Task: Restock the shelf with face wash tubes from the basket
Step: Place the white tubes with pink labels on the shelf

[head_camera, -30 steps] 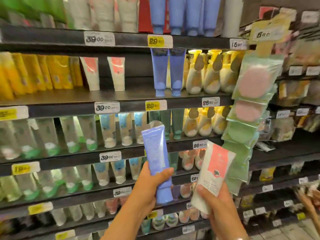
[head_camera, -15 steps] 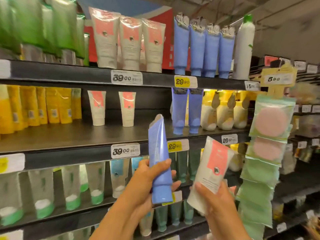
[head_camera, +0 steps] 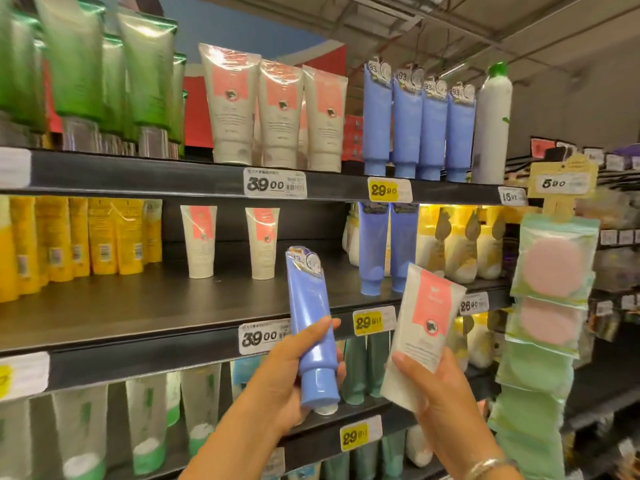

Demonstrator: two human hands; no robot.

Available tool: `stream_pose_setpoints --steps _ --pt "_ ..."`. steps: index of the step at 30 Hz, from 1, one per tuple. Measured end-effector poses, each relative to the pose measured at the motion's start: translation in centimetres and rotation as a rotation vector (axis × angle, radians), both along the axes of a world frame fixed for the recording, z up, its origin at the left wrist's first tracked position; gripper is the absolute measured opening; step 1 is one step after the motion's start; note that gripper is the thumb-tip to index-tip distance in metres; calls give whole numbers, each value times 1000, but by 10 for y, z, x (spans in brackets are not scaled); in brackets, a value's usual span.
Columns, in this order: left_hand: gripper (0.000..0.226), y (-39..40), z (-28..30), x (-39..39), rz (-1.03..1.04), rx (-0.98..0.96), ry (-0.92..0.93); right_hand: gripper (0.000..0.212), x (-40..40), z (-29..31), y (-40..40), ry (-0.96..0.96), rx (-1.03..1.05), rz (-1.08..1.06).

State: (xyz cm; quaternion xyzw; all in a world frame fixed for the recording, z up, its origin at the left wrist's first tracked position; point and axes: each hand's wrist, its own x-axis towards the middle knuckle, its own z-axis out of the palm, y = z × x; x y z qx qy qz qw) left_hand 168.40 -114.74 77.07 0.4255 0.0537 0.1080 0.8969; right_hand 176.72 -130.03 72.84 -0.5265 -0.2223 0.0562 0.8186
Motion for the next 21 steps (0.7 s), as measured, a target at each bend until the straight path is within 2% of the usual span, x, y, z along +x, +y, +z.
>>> stream_pose_setpoints --steps 2,5,10,14,21 --pt "48 3 6 6 56 84 -13 63 5 4 -3 -4 -4 -10" --pt "21 10 22 17 113 165 -60 57 12 10 -8 0 12 -12" --pt "9 25 54 41 171 370 -82 49 27 12 -15 16 -2 -1" --pt "15 34 73 64 220 490 -81 52 41 13 -20 11 -80 -15" --pt "23 45 75 109 281 479 -92 58 62 9 -26 3 -127 -47"
